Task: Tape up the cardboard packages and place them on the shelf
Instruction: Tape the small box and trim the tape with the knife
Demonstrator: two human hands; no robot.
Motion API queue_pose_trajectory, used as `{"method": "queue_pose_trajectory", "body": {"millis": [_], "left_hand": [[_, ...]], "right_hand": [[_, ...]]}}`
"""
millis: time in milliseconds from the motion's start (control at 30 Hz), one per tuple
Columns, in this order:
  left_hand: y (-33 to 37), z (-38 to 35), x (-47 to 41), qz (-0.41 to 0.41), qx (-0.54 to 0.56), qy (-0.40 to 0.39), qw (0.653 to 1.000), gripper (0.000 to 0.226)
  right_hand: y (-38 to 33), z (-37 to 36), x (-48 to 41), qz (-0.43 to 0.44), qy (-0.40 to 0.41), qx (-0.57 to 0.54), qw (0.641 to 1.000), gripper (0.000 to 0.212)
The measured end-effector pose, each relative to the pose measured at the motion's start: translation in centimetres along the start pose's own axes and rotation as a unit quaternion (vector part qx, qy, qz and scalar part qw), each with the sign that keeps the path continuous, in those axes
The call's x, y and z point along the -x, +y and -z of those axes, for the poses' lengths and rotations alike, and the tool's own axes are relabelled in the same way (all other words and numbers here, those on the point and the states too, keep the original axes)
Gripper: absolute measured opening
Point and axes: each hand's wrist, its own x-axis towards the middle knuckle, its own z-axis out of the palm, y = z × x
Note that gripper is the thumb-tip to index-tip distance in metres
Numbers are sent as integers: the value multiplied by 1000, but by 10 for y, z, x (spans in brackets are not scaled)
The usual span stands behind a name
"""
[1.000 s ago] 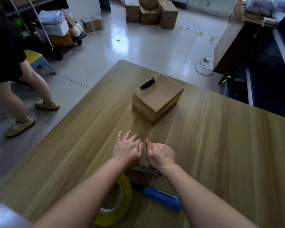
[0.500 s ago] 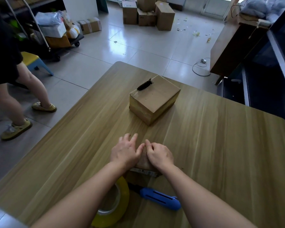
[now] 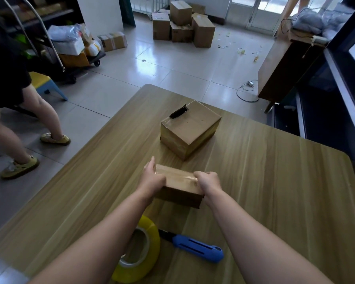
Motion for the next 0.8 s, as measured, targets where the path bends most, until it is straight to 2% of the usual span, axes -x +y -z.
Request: {"method": "queue_pose_trajectory", "body": {"millis": [133,200,300,367,467,567,667,733,800], "left_hand": [[0,5,8,-81,47,-20,995,76],[-6,5,10,-108,58,-7,992,65],[-17,2,9,-130,92,65,985,37],[-18,-1,9,-111,140,109,978,20],[-19,-3,6,-88,144,149,974,18],[-20,-1,7,-95,51,137,985,27],[-16,-4,9,-129,-106,124,978,29],[-12,-10,10,-174,-252,130,943,26],[-7,-16,11,-214,-374,137,892,24]], "right_hand": [[-2,3,4,46,39,-79,995,14],[1,2,7,63,51,-117,990,3],[7,0,11,70,36,-169,983,16],[8,0,14,66,28,-192,979,25],[13,-2,11,92,44,-170,980,17],[17,-5,10,114,38,-131,984,25],[18,-5,10,162,31,-4,986,22],[18,-7,11,203,34,114,972,17],[19,-10,10,239,55,237,940,18]]}}
